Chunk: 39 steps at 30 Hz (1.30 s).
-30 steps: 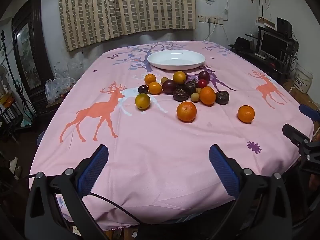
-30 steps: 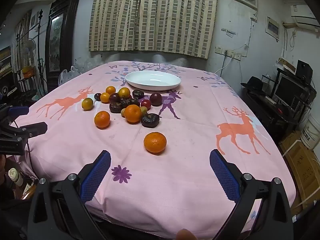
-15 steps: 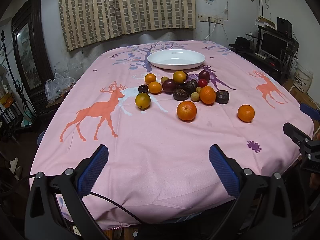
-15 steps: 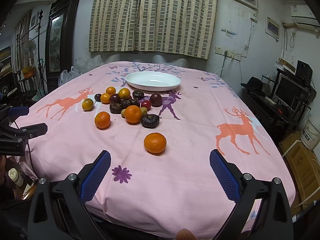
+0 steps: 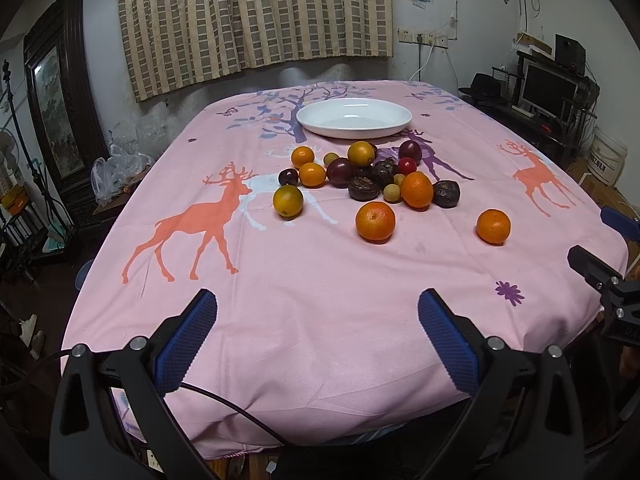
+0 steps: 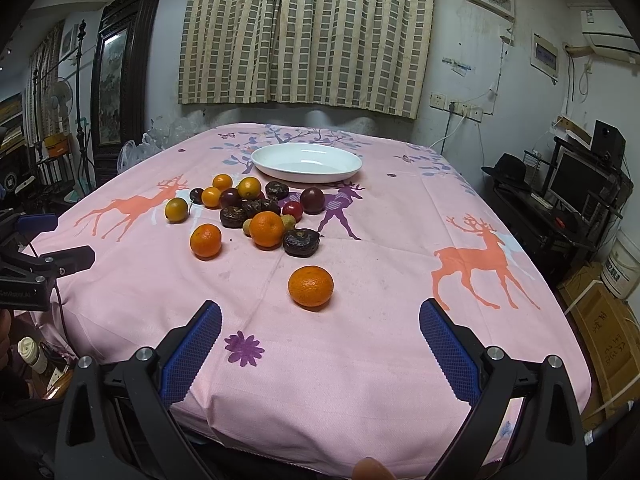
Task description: Organize fruits
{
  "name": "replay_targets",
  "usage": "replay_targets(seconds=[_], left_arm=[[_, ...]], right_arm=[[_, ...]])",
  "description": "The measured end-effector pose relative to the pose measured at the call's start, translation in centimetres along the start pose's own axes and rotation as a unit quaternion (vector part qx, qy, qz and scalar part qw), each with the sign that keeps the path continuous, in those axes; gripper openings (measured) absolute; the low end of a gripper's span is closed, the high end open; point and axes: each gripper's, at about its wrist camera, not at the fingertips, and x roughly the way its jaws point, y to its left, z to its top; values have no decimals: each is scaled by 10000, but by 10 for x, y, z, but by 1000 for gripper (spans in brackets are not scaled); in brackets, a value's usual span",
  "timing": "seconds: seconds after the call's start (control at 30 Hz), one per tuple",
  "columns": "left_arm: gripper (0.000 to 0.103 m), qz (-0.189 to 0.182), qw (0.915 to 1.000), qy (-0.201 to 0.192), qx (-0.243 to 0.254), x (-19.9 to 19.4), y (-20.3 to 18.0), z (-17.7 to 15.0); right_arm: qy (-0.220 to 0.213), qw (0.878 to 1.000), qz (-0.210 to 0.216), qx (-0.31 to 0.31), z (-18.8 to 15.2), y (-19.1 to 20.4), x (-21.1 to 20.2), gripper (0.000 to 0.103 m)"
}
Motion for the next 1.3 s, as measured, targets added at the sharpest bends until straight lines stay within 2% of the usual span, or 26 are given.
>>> replay_targets(seconds=[1.3], left_arm=[[99,1,10000,73,-54,6,3,0]], right_arm=[[31,10000,32,39,-2,0,2,99]])
